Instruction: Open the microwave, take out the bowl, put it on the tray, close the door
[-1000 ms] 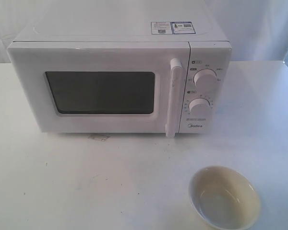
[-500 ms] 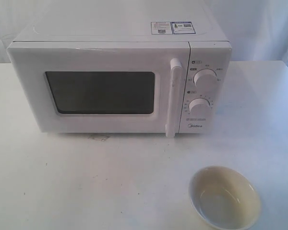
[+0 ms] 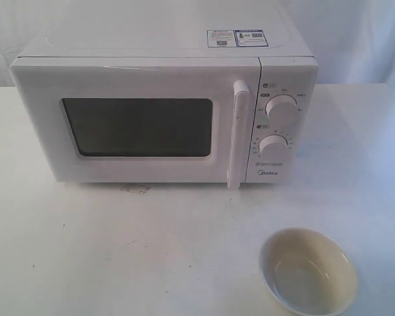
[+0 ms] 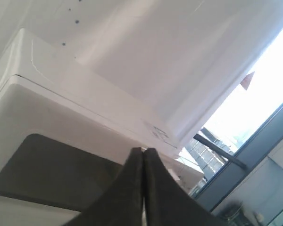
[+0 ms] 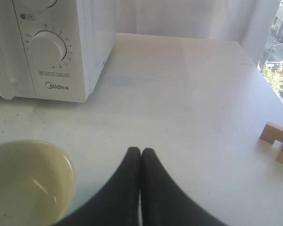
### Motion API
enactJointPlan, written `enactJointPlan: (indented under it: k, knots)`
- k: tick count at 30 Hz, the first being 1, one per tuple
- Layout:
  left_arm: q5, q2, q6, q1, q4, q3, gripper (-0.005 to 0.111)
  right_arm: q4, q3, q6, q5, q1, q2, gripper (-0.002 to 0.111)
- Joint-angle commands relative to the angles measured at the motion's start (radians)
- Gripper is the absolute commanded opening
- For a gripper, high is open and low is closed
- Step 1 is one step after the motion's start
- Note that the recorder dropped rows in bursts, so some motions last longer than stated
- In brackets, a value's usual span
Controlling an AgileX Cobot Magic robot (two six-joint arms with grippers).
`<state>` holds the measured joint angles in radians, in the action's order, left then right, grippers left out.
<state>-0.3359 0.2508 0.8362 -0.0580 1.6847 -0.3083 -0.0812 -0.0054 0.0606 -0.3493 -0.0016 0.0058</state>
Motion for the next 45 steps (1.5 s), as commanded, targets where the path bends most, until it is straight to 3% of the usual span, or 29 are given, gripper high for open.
enactJointPlan:
  k: [1, 8, 11, 17, 20, 30, 39, 45]
  knots:
    - [0.017, -0.009, -0.047, 0.001, 0.060, 0.004, 0.000, 0.001, 0.005, -0.003, 0.000, -0.008, -0.006, 0.000]
    - [0.156, -0.066, -0.052, 0.001, 0.000, 0.004, 0.000, 0.001, 0.005, -0.003, 0.000, -0.008, -0.006, 0.000]
    - [0.197, -0.128, -0.068, 0.001, -0.204, 0.019, 0.000, 0.001, 0.005, -0.003, 0.000, -0.008, -0.006, 0.000]
    - [0.170, -0.212, -0.424, 0.001, -0.692, 0.033, 0.000, 0.001, 0.005, -0.003, 0.000, -0.008, -0.006, 0.000]
    - [0.151, -0.225, -0.467, 0.001, -0.870, 0.033, 0.000, 0.001, 0.005, -0.003, 0.000, -0.008, -0.006, 0.000]
    - [0.140, -0.251, -0.467, 0.001, -1.135, 0.145, 0.000, 0.001, 0.005, -0.003, 0.000, -0.008, -0.006, 0.000]
    - [0.127, -0.251, -0.814, 0.001, -1.385, 0.308, 0.000, 0.001, 0.005, -0.003, 0.000, -0.008, -0.006, 0.000]
    - [0.110, -0.251, -0.875, 0.001, -1.594, 0.308, 0.000, 0.001, 0.005, -0.003, 0.000, -0.008, -0.006, 0.000]
